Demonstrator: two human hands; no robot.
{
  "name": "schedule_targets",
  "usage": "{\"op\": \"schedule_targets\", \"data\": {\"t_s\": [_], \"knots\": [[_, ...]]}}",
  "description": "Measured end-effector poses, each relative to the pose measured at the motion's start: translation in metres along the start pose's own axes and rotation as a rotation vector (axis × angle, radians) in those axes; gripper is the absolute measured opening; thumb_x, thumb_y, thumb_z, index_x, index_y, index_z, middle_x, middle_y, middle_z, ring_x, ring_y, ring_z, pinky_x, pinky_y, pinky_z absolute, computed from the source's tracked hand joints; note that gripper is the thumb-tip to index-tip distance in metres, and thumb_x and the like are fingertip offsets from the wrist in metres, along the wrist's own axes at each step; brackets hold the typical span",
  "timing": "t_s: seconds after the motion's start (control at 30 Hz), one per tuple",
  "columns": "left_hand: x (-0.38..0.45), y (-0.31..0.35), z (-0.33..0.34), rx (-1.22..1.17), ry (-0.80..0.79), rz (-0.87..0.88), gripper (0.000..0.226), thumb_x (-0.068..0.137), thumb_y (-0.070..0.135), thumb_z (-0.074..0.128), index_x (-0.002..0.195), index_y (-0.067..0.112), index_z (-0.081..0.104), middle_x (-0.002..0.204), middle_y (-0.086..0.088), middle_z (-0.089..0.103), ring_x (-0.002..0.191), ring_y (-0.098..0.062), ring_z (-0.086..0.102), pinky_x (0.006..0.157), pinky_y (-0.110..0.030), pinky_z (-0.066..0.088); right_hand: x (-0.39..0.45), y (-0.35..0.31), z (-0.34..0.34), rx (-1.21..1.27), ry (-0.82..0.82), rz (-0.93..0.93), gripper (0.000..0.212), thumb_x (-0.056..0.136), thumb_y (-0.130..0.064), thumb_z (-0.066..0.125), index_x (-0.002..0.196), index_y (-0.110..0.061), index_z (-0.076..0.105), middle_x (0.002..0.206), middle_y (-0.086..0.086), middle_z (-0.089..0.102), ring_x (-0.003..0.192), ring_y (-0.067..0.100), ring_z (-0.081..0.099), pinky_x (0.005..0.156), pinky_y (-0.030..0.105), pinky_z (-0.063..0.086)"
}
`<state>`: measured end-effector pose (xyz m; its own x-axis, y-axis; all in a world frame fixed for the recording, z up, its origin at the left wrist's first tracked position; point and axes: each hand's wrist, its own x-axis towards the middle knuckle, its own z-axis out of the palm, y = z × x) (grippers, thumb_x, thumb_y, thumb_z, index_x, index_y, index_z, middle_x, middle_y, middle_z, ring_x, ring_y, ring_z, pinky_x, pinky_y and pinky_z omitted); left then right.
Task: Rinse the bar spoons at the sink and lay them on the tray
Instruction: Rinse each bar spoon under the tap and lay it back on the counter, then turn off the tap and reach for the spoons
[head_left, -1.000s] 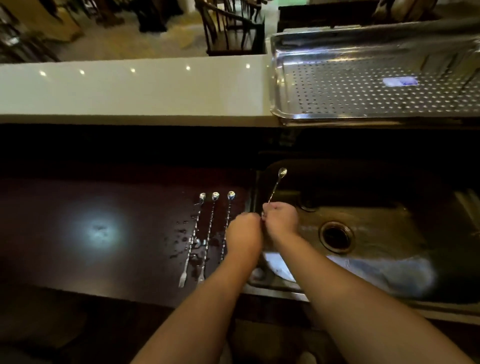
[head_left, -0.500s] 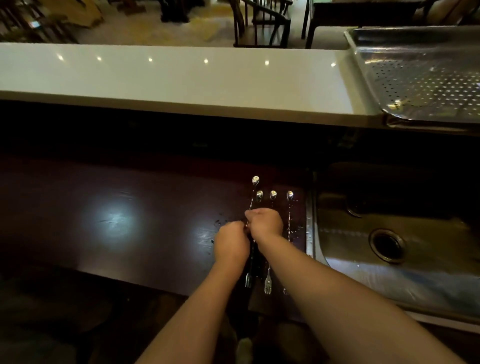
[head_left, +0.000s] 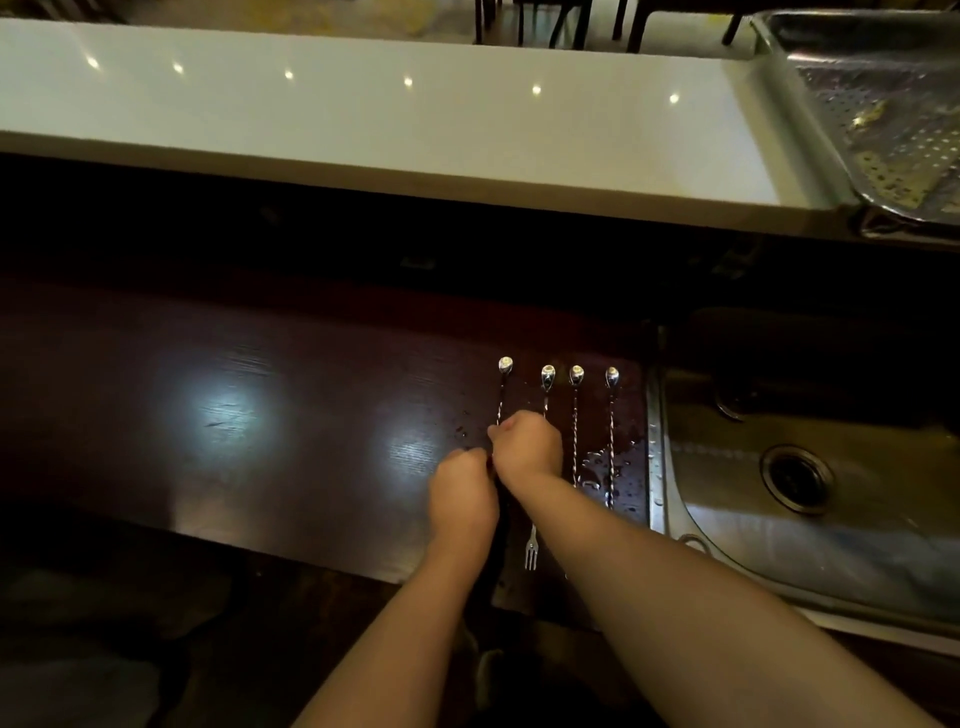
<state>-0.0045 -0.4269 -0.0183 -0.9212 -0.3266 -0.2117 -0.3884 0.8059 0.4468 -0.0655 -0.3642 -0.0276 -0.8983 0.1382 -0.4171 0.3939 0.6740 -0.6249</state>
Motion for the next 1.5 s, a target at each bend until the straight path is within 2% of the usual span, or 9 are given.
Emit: {"op": "schedule_targets", "data": {"t_s": [0.23,0.4,0.53,0.7,0.87,0.97,1.07,1.27,1.5], "knots": [[-0.001,0.0,0.005,0.032,-0.007,0.012,0.022,0.092,0.006,0.047,0.097,0.01,0.068,0.097,-0.006,0.063,0.08,-0.02,0.062,0.066,-0.028,0.048,-0.002,0.0,0.003,-0.09,0.049,-0.011,0.021,0.093,-0.025,0.059,0.101,-0.008,0.07,0.105,0.015,0.071,0.1,0.033,0.065,0.074,0.03,0.048],[0.0,0.001,0.004,0.09,-0.022,0.024,0.02,0.092,0.005,0.047,0.097,0.011,0.066,0.099,-0.006,0.06,0.081,-0.021,0.062,0.063,-0.025,0.042,-0.003,0.002,-0.003,-0.069,0.02,-0.042,0.02,0.092,-0.023,0.061,0.096,-0.007,0.072,0.098,0.013,0.072,0.094,0.031,0.066,0.071,0.029,0.048],[-0.001,0.006,0.003,0.112,0.016,0.077,0.02,0.093,0.008,0.045,0.1,0.009,0.064,0.103,-0.008,0.059,0.088,-0.024,0.059,0.074,-0.03,0.046,-0.005,0.006,-0.018,0.006,0.055,-0.072,0.018,0.091,-0.026,0.061,0.09,-0.011,0.071,0.091,0.008,0.072,0.086,0.027,0.066,0.067,0.028,0.048],[0.001,0.039,0.016,0.19,0.168,0.287,0.026,0.096,0.028,0.048,0.112,0.018,0.064,0.116,-0.003,0.059,0.108,-0.023,0.049,0.087,-0.032,0.04,-0.005,0.032,-0.066,0.018,0.207,-0.098,0.02,0.091,-0.036,0.057,0.092,-0.02,0.068,0.086,0.002,0.07,0.082,0.023,0.065,0.062,0.028,0.045],[-0.01,0.097,0.036,0.181,0.374,0.52,0.035,0.09,0.033,0.057,0.119,0.016,0.063,0.127,-0.011,0.059,0.123,-0.032,0.049,0.096,-0.046,0.042,-0.004,0.08,-0.129,-0.088,0.422,-0.116,0.037,0.093,-0.039,0.05,0.12,-0.019,0.066,0.117,0.005,0.065,0.107,0.025,0.057,0.081,0.033,0.045],[-0.023,0.133,0.051,0.178,0.386,0.594,0.044,0.091,0.036,0.056,0.129,0.015,0.057,0.138,-0.015,0.052,0.131,-0.035,0.044,0.103,-0.05,0.038,-0.01,0.113,-0.163,-0.17,0.502,-0.14,0.045,0.094,-0.04,0.047,0.132,-0.018,0.059,0.133,0.003,0.059,0.123,0.025,0.047,0.098,0.036,0.04],[-0.039,0.168,0.07,0.199,0.389,0.648,0.048,0.091,0.038,0.056,0.133,0.014,0.054,0.142,-0.017,0.048,0.133,-0.036,0.043,0.105,-0.051,0.038,-0.016,0.145,-0.197,-0.252,0.531,-0.146,0.049,0.095,-0.043,0.045,0.137,-0.021,0.053,0.145,0.002,0.05,0.134,0.024,0.038,0.105,0.04,0.034],[-0.076,0.232,0.115,0.213,0.378,0.72,0.049,0.087,0.037,0.064,0.127,0.009,0.059,0.138,-0.022,0.051,0.129,-0.04,0.047,0.101,-0.054,0.042,-0.023,0.215,-0.262,-0.244,0.534,-0.119,0.05,0.095,-0.043,0.044,0.141,-0.022,0.049,0.151,0.002,0.043,0.139,0.022,0.031,0.108,0.039,0.029],[-0.13,0.305,0.173,0.28,0.299,0.68,0.048,0.085,0.039,0.065,0.123,0.011,0.061,0.131,-0.019,0.058,0.124,-0.038,0.052,0.096,-0.049,0.045,-0.028,0.306,-0.337,-0.192,0.548,-0.047,0.047,0.096,-0.038,0.045,0.136,-0.015,0.054,0.141,0.006,0.052,0.128,0.026,0.042,0.102,0.038,0.037]]}}
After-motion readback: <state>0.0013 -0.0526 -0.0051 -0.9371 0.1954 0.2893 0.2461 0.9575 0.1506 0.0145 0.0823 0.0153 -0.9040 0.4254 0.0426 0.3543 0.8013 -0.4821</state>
